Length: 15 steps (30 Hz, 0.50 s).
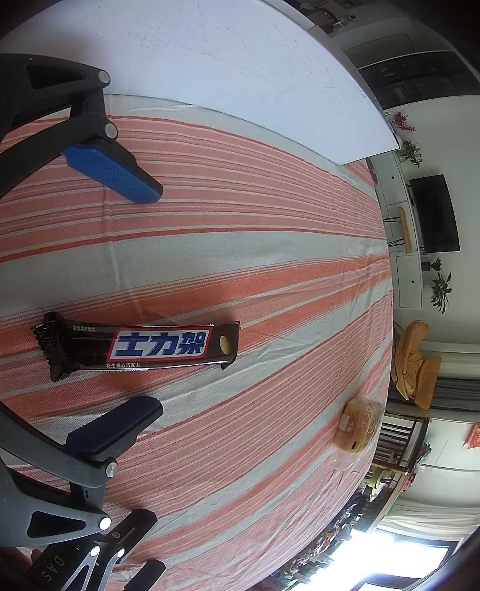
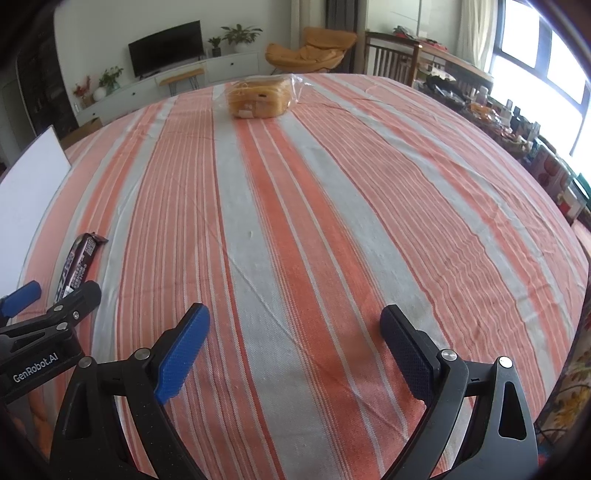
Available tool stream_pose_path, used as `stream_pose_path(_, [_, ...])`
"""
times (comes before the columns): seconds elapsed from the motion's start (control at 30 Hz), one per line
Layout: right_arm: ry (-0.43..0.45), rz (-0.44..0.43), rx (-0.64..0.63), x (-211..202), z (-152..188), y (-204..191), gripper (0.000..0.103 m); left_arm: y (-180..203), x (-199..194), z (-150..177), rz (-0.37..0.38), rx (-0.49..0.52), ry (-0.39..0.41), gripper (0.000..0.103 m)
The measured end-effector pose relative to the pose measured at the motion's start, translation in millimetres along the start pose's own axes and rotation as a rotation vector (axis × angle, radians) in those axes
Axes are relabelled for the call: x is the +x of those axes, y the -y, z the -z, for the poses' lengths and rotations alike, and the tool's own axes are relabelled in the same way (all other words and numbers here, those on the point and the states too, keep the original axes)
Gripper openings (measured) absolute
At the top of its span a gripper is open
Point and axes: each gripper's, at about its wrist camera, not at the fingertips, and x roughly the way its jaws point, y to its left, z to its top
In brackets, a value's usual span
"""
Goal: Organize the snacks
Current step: 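Grasp the dark chocolate bar with the left tool and lift it, then grasp the clear milk toast bag with the right tool and lift it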
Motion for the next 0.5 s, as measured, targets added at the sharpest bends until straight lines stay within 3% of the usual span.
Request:
stream_pose_path(0.1, [0.006, -0.042, 0.064, -5.6, -4.7, 12.9, 0.095, 0.0, 0.0, 0.0, 0.000, 0.000, 0.000, 0.103])
stream_pose_path(0.23, [0.087, -0.054, 0.105, -14.0, -32.3, 27.5, 0.095, 0.0, 0.1, 0.0, 0.000, 0.000, 0.000, 0.103])
stream_pose_path(0.33, [0.106, -0.081, 0.053, -4.9, -85.6, 22.3, 0.094, 0.0, 0.1, 0.1, 0.001, 0.000, 0.000, 0.103])
stream_pose_path(0.5, [0.122, -0.132, 0.091, 25.1, -180.9, 11.9, 0.094, 0.0, 0.2, -0.1, 0.001, 0.000, 0.000, 0.103])
